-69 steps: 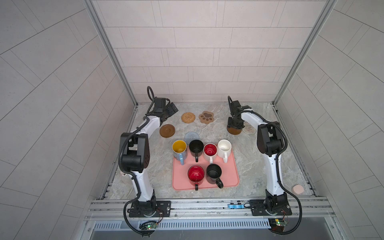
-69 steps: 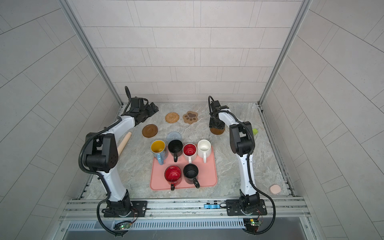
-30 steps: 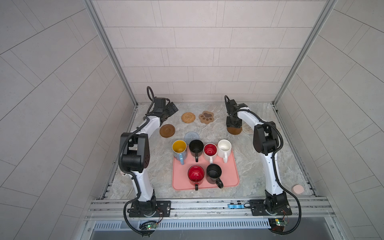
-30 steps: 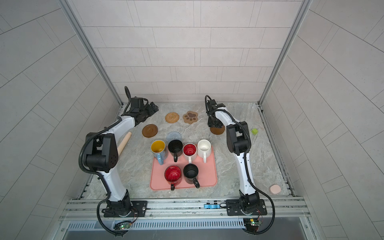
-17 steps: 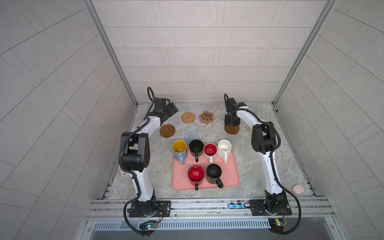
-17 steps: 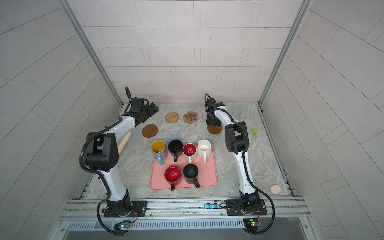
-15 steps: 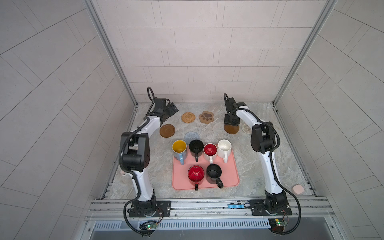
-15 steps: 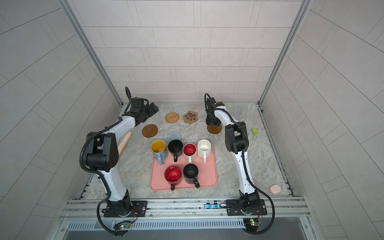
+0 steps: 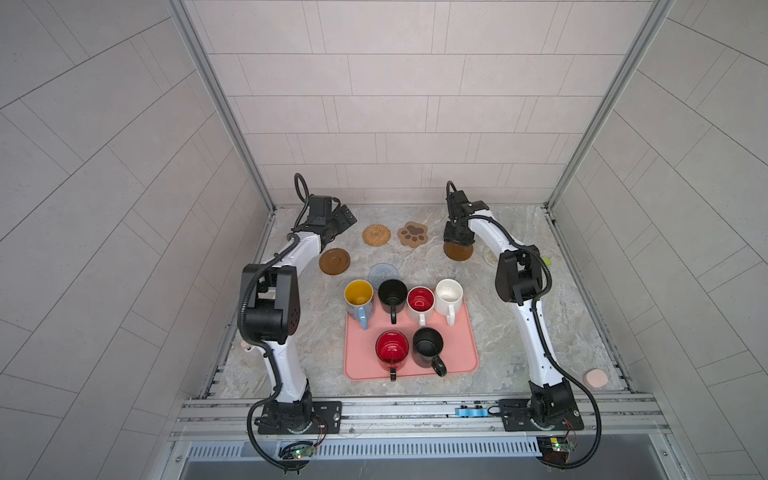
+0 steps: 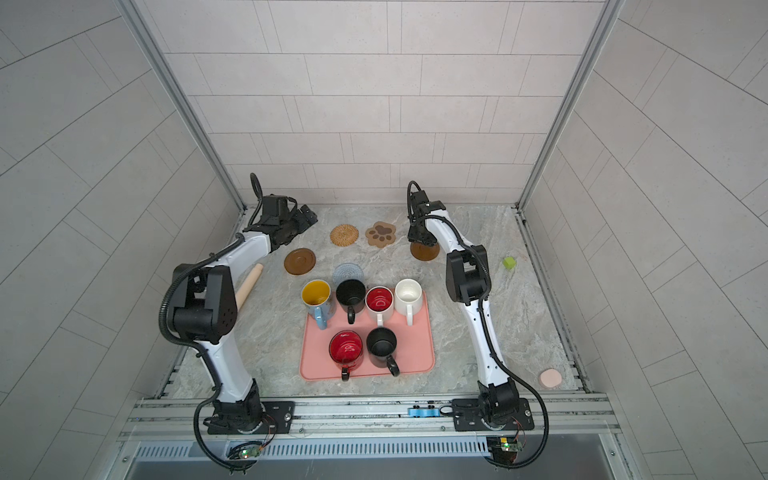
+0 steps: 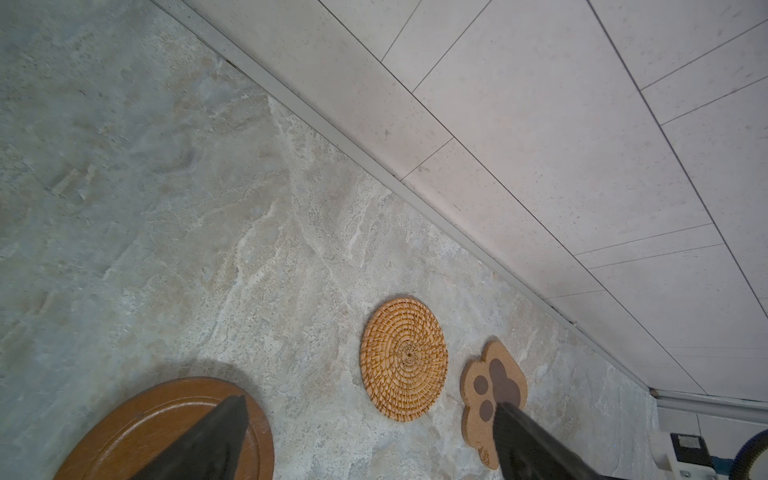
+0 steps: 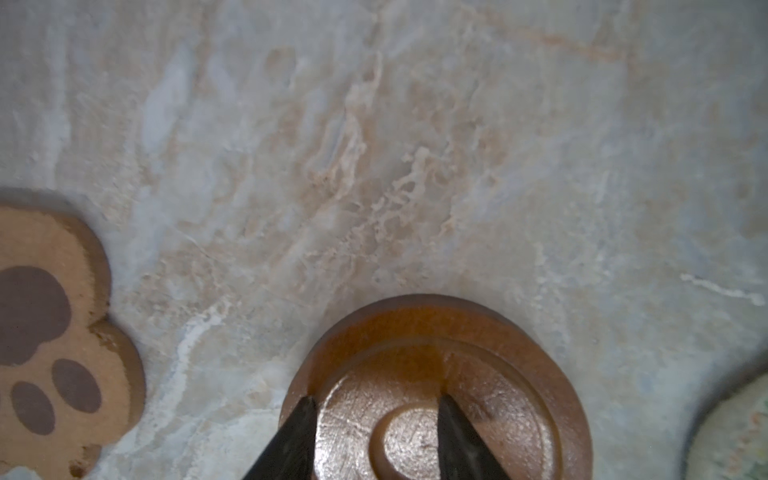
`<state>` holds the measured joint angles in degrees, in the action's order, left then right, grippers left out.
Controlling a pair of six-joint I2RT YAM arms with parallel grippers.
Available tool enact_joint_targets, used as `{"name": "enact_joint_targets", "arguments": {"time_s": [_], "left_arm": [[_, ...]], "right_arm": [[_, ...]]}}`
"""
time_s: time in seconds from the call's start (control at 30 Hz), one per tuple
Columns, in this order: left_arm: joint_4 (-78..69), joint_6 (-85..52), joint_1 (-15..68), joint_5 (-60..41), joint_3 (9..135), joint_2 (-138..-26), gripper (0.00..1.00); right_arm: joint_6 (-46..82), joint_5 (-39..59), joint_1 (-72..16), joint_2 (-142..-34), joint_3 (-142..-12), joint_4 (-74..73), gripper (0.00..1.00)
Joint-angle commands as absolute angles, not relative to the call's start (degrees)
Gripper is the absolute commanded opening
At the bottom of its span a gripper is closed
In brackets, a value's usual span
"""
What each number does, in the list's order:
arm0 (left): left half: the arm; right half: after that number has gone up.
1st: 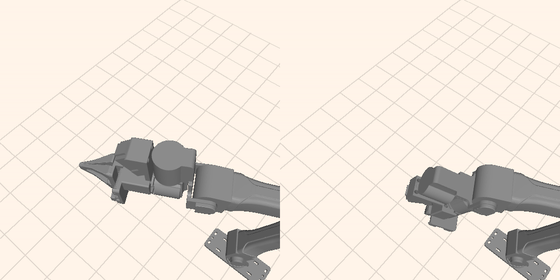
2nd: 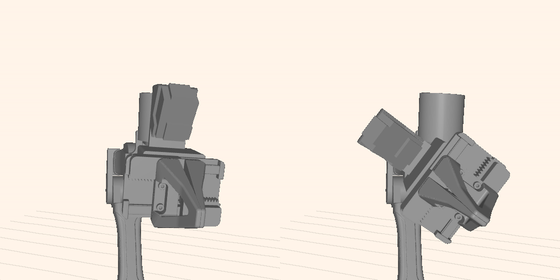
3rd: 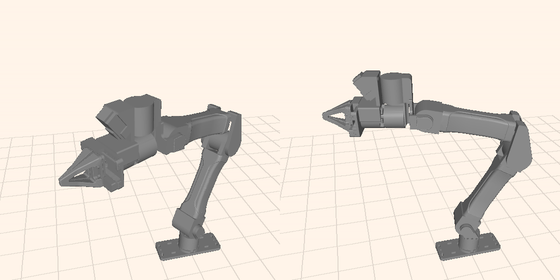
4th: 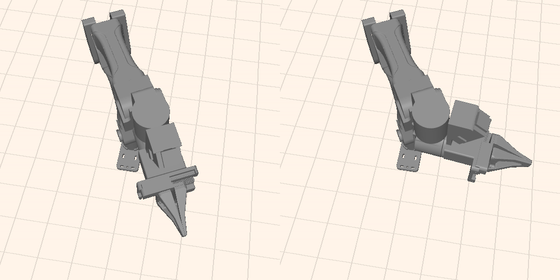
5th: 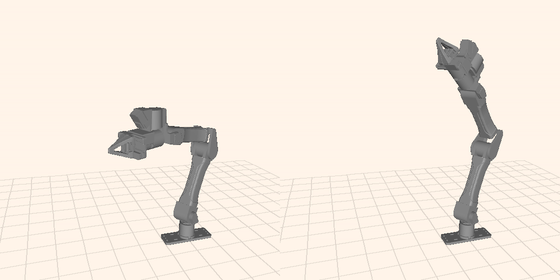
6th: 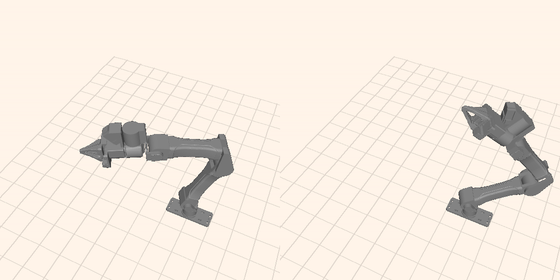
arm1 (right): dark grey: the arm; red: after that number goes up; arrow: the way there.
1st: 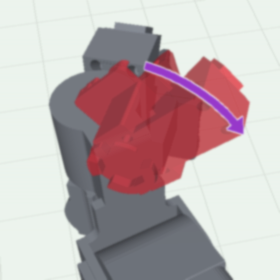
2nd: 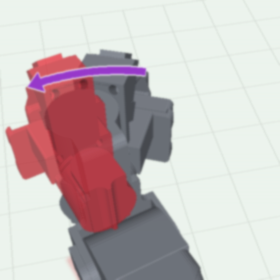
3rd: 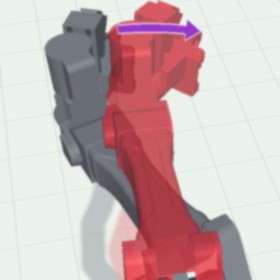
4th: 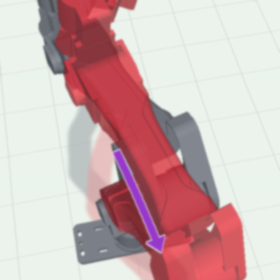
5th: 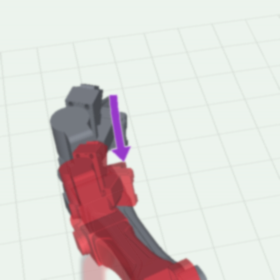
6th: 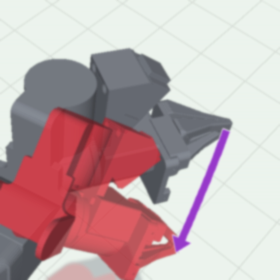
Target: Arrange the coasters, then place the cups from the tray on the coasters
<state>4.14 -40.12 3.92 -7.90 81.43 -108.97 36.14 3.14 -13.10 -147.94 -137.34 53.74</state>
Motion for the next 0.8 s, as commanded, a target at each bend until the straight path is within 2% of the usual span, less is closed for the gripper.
{"name": "enact_joint_targets", "arguments": {"time_s": [0.0,0.77], "left_arm": [[4.00,-39.90,3.94,-7.41,82.75,-108.22,1.00],[4.08,-39.81,3.83,-7.65,83.15,-107.93,1.00]], "right_arm": [[39.00,7.38,-13.62,-154.75,-137.85,51.73,0.49],[45.15,7.85,-13.53,-157.85,-140.33,46.68,0.49]]}}
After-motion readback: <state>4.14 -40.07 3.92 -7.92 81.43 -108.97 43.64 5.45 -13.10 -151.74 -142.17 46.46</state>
